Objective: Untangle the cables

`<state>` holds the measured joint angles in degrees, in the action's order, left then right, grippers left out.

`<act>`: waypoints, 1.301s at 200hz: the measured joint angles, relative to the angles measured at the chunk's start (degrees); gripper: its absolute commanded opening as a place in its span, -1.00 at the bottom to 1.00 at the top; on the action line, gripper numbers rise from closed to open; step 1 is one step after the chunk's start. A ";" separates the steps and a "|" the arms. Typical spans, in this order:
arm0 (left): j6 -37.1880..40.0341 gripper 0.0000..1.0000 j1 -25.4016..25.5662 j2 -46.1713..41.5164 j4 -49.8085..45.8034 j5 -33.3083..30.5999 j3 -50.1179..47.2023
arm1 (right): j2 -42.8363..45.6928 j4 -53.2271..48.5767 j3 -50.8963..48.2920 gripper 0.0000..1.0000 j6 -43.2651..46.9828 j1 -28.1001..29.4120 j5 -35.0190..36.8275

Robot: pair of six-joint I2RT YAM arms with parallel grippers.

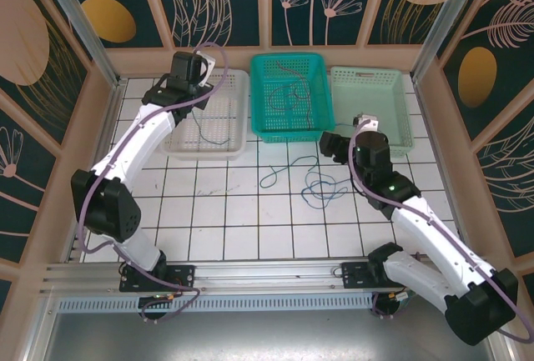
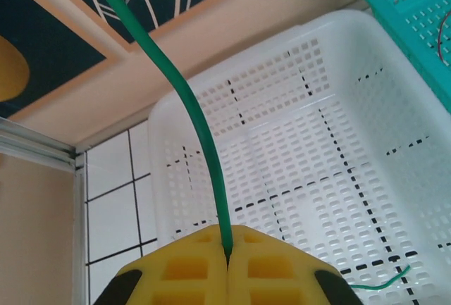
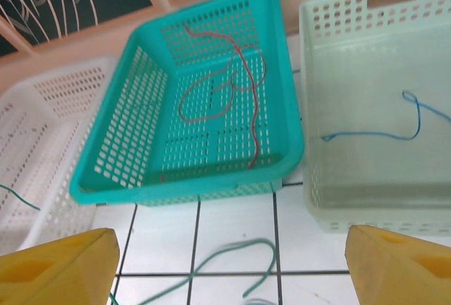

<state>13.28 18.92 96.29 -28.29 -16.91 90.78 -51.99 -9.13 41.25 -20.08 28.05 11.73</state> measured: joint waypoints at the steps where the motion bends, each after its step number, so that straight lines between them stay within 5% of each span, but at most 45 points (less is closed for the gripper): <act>1: -0.02 -1.00 -0.04 0.17 -0.07 0.04 0.02 | -0.02 -0.02 -0.02 0.68 0.00 0.00 -0.04; 108: -2.01 -0.99 -1.22 23.56 -12.76 7.82 16.44 | -7.04 -3.34 -1.42 0.69 0.02 -2.25 -2.82; 207: -6.75 0.95 -2.75 27.52 -15.02 7.04 19.89 | -11.19 -3.34 -1.46 0.60 1.42 -3.65 -7.96; 260: -9.09 0.97 -2.75 27.52 -15.02 4.87 19.87 | -14.47 0.44 -1.68 0.58 4.72 1.38 -16.33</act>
<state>4.19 16.16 123.81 -43.31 -12.03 110.65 -66.46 -8.69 39.57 -15.35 29.43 -4.60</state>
